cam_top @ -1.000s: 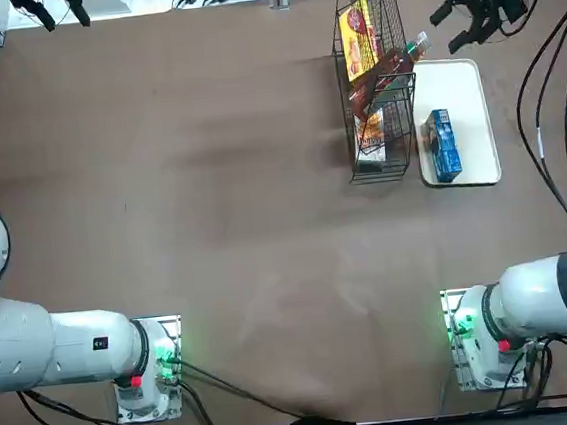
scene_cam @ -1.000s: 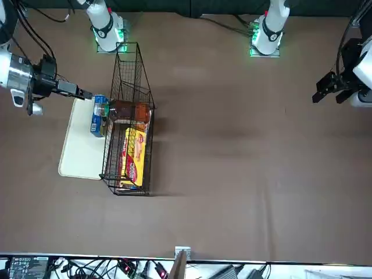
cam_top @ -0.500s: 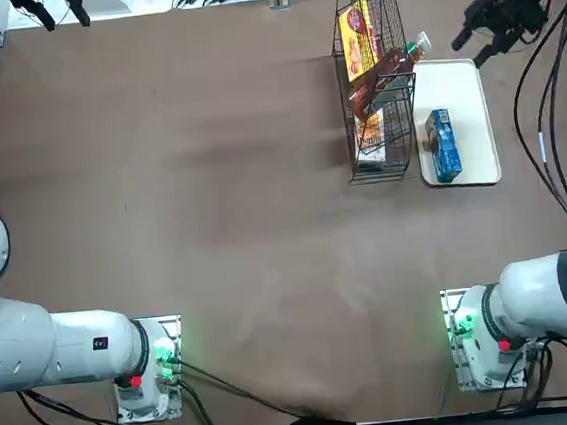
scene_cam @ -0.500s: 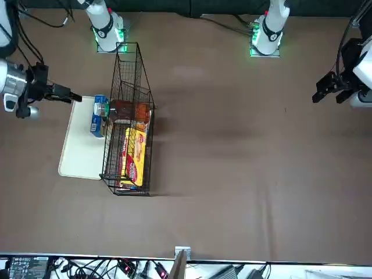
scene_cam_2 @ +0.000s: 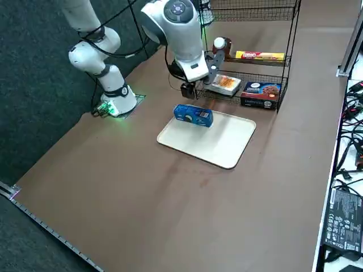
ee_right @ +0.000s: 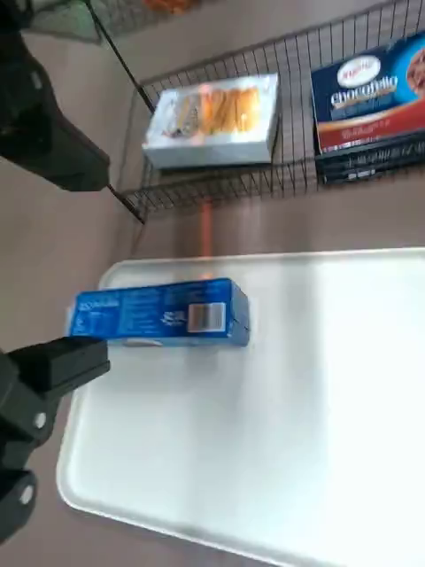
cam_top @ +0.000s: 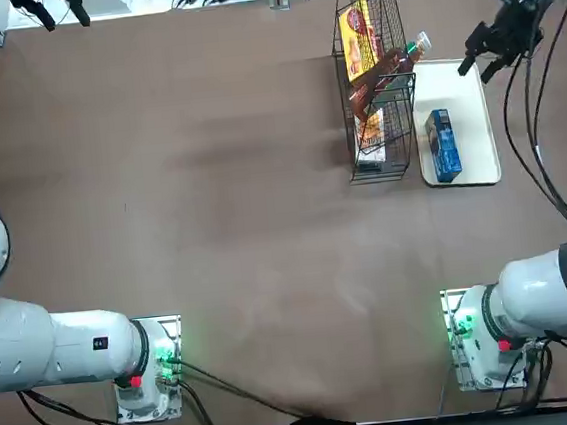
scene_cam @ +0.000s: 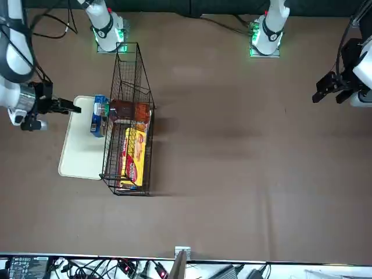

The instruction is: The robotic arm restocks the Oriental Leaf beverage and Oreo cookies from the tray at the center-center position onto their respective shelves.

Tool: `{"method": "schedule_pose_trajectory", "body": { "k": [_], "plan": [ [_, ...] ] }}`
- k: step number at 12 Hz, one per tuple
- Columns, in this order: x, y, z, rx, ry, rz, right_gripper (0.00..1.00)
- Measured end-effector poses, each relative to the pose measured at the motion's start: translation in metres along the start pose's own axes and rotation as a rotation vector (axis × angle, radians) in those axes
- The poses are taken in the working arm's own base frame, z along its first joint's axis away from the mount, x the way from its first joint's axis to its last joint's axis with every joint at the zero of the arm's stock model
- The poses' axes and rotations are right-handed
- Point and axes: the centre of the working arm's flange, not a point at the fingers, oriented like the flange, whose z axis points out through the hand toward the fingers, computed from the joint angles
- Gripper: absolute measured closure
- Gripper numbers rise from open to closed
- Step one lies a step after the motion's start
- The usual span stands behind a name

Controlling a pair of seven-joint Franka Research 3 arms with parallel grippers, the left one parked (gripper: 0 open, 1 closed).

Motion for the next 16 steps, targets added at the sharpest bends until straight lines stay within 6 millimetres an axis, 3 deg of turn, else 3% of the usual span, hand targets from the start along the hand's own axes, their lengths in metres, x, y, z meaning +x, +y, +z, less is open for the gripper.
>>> {"method": "schedule_pose_trajectory", "body": {
  "k": [4, 8, 12, 16],
  "plan": [
    [0.013, -0.013, 0.043, -0.044, 0.011, -0.033, 0.00],
    [0.011, -0.019, 0.084, -0.075, 0.026, -0.047, 0.00],
    [0.003, -0.010, 0.120, -0.089, 0.008, -0.032, 0.00],
    [0.003, -0.002, 0.138, -0.092, -0.015, -0.020, 0.00]
  ]
}}
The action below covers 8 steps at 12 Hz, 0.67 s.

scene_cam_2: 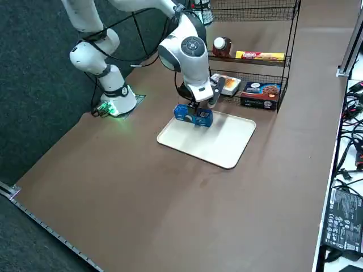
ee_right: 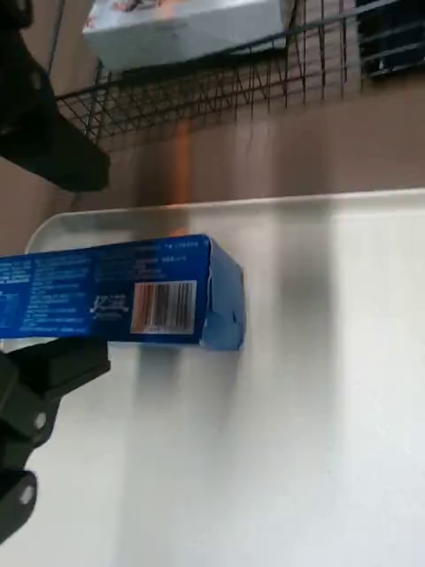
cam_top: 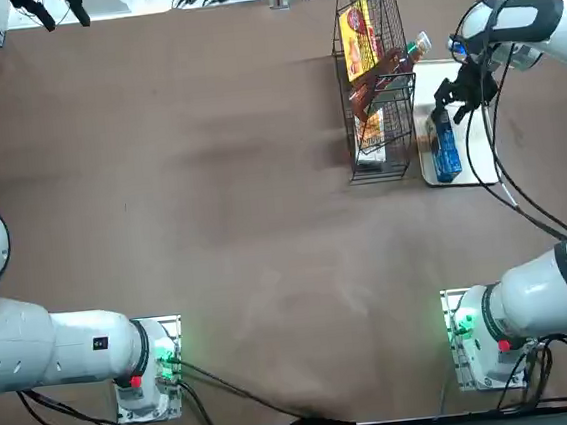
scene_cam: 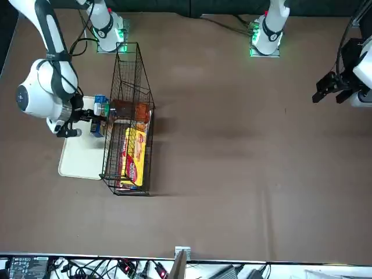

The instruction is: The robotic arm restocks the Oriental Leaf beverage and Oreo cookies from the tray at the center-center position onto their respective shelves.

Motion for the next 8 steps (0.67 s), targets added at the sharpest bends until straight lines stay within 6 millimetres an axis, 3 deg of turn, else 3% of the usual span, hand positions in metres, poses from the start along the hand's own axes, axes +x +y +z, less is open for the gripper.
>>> {"method": "schedule_pose_trajectory", "body": {
  "k": [8],
  "plan": [
    [-0.001, 0.006, 0.015, -0.013, -0.023, 0.002, 0.00]
  ]
}}
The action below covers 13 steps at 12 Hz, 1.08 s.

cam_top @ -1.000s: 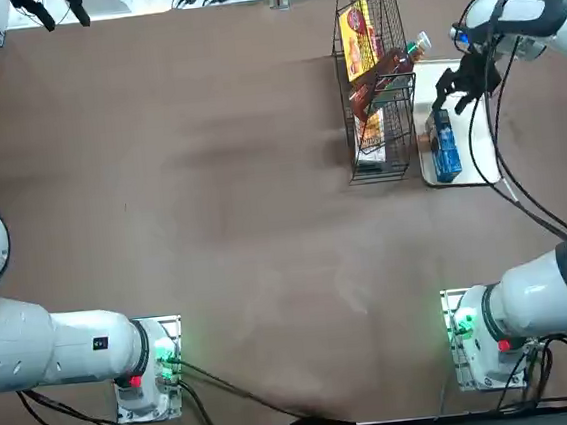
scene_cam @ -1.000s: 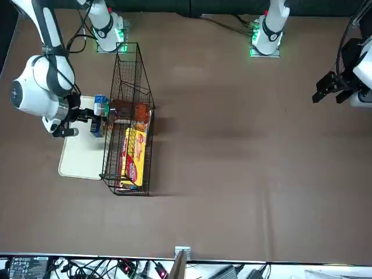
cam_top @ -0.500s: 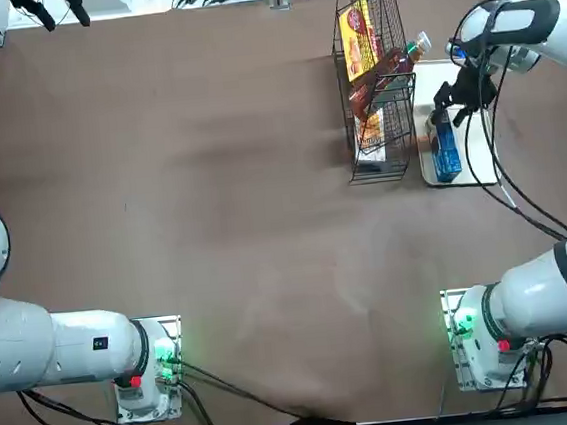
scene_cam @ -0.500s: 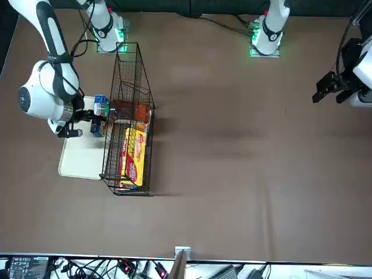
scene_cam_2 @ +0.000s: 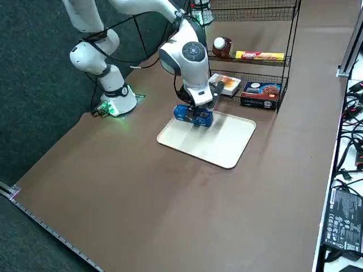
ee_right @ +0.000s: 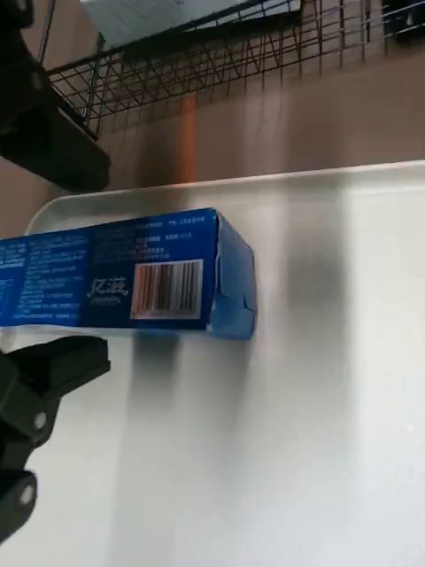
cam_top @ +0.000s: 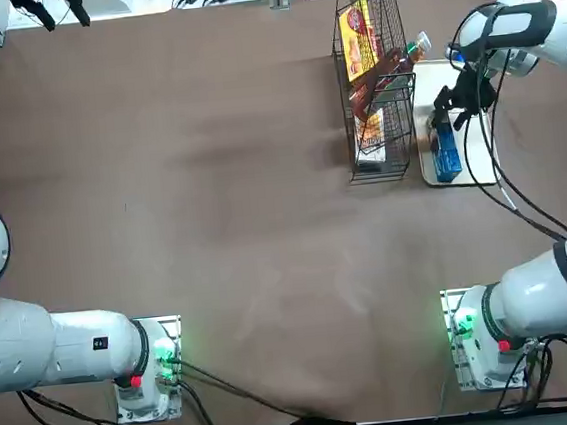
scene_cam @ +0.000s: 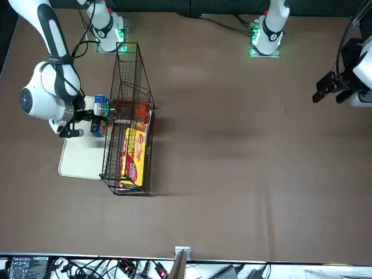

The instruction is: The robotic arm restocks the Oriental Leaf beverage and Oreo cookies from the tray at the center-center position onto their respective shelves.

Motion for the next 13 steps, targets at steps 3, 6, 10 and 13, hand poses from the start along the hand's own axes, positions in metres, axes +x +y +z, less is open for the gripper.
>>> {"method": "schedule_pose_trajectory", "body": {
  "k": [3, 6, 10, 13],
  "plan": [
    [-0.002, 0.001, 0.006, 0.001, -0.011, 0.003, 0.00],
    [-0.002, 0.003, 0.013, 0.001, -0.025, 0.006, 0.00],
    [-0.003, 0.007, 0.028, -0.012, -0.056, 0.001, 0.00],
    [-0.003, 0.009, 0.035, -0.016, -0.071, 0.001, 0.01]
  ]
}}
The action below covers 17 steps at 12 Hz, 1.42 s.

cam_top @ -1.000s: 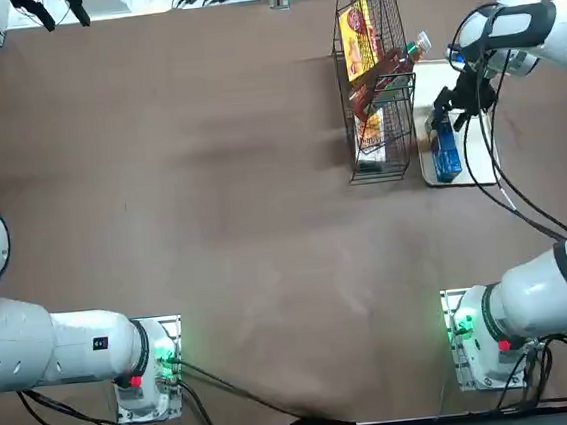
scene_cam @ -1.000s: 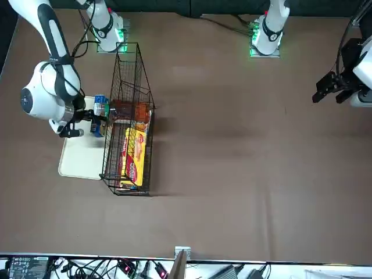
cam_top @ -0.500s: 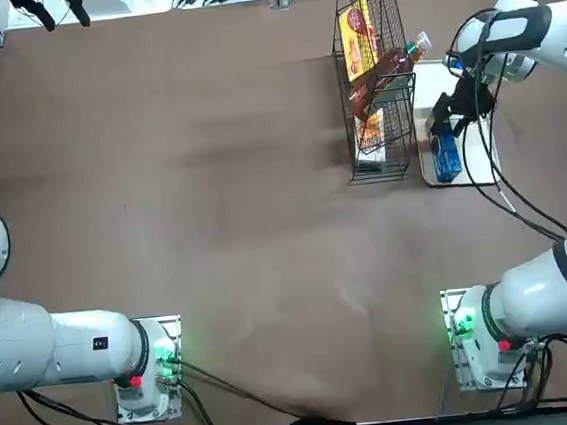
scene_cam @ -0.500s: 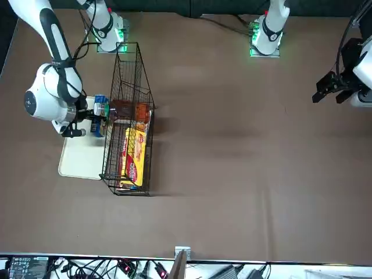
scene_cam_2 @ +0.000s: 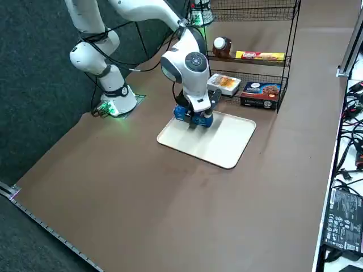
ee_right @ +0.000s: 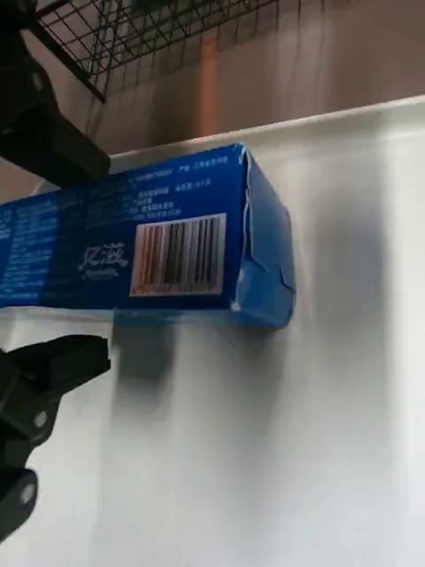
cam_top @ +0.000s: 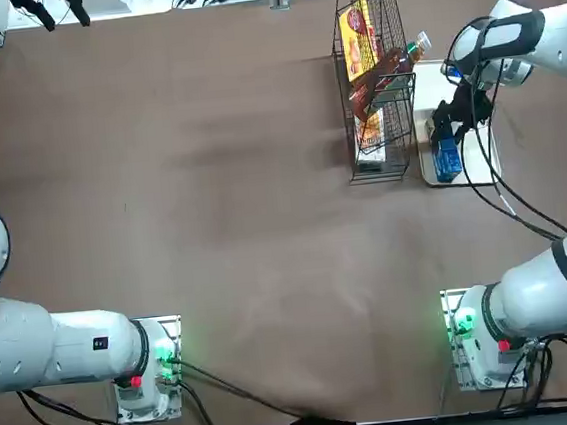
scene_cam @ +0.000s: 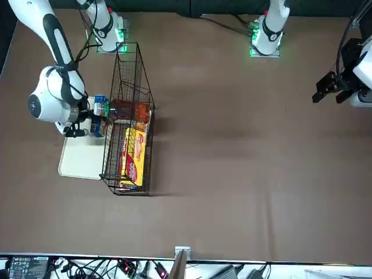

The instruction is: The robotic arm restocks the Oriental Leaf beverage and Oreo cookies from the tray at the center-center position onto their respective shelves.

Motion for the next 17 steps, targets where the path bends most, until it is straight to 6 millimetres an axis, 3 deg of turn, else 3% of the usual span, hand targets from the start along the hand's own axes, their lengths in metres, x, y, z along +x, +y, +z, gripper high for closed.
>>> {"method": "schedule_pose_trajectory", "body": {
  "k": [6, 7, 9, 11, 15, 17],
  "plan": [
    [0.002, 0.002, 0.007, -0.004, 0.000, 0.003, 0.08],
    [0.002, 0.003, 0.008, -0.005, 0.001, 0.004, 0.12],
    [0.003, 0.003, 0.007, -0.007, 0.004, 0.003, 0.36],
    [0.003, 0.003, 0.004, -0.011, 0.008, 0.000, 0.44],
    [0.007, 0.003, -0.012, -0.018, 0.026, -0.010, 0.48],
    [0.011, 0.004, -0.037, -0.006, 0.026, -0.009, 0.48]
  ]
}}
